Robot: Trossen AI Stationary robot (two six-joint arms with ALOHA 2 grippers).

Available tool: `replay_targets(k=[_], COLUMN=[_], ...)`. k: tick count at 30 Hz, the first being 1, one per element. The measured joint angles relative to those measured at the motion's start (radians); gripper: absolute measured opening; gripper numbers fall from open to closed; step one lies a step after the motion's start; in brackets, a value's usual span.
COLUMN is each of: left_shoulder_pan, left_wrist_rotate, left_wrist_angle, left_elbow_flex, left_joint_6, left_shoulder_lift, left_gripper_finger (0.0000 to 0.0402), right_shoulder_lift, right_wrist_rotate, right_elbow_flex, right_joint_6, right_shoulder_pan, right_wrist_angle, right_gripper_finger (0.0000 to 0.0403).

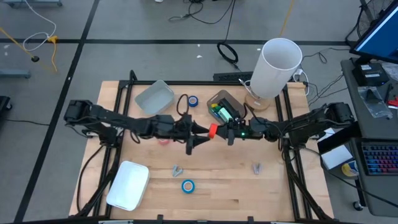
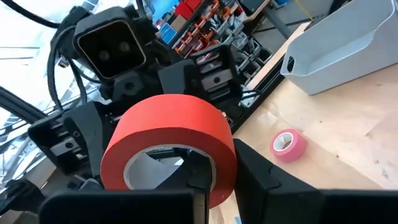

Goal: Pick and place Stapler, Stapler remover, tape
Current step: Put the orange tape into the gray bin

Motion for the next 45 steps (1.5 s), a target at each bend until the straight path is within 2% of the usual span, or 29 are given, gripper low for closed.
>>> replay_targets(k=[3, 10, 13, 17, 19, 21, 26, 29, 31, 34, 43, 45], left_shoulder_pan=[0.01, 0.031, 0.032, 0.034, 0.038, 0.047, 0.07, 0.091, 0.108, 0.136, 0.28, 0.33], left_wrist_rotate=[0.004, 0.151, 0.163, 0.208, 0.239, 0.276, 0.352, 0.327, 0.309, 0.259, -0.076, -0.14], left_wrist_angle=[-0.002, -0.015, -0.062, -0.093, -0.095, -0.119, -0.286, -0.446, -0.53, -0.71, -1.165, -1.219], left_elbow_flex=[0.026, 0.077, 0.085, 0.085, 0.085, 0.085, 0.084, 0.081, 0.081, 0.082, 0.083, 0.082], left_joint_6=[-0.001, -0.046, -0.051, -0.016, -0.012, -0.024, -0.027, -0.01, -0.008, -0.005, -0.03, -0.026], left_shoulder_lift=[0.028, 0.078, 0.076, 0.069, 0.067, 0.065, 0.055, 0.048, 0.043, 0.02, -0.041, -0.05], left_gripper_finger=[0.0209, 0.0197, 0.0151, 0.0046, 0.0035, 0.0035, 0.0035, 0.0035, 0.0035, 0.0035, 0.0035, 0.0035], right_shoulder_lift=[0.0, 0.0, 0.0, 0.002, -0.002, 0.0, -0.001, -0.002, -0.002, -0.002, -0.002, -0.002], right_wrist_rotate=[-0.012, -0.016, -0.021, -0.033, -0.047, -0.1, -0.343, -0.504, -0.556, -0.566, -0.587, -0.587], right_elbow_flex=[0.0, 0.0, 0.0, 0.0, 0.001, 0.0, 0.0, 0.0, 0.0, 0.0, 0.0, 0.0], right_joint_6=[0.002, 0.008, 0.005, 0.017, 0.013, 0.011, 0.107, 0.174, 0.207, 0.23, 0.233, 0.232], right_shoulder_pan=[0.0, 0.0, 0.001, 0.001, 0.001, 0.0, -0.001, 0.005, 0.01, 0.023, 0.042, 0.042], right_wrist_angle=[-0.002, -0.027, -0.029, -0.036, -0.039, -0.049, -0.132, -0.162, -0.173, -0.173, -0.173, -0.172], right_gripper_finger=[0.0031, 0.0031, 0.0031, 0.0045, 0.0066, 0.009, 0.0133, 0.0147, 0.0151, 0.0153, 0.0154, 0.0155])
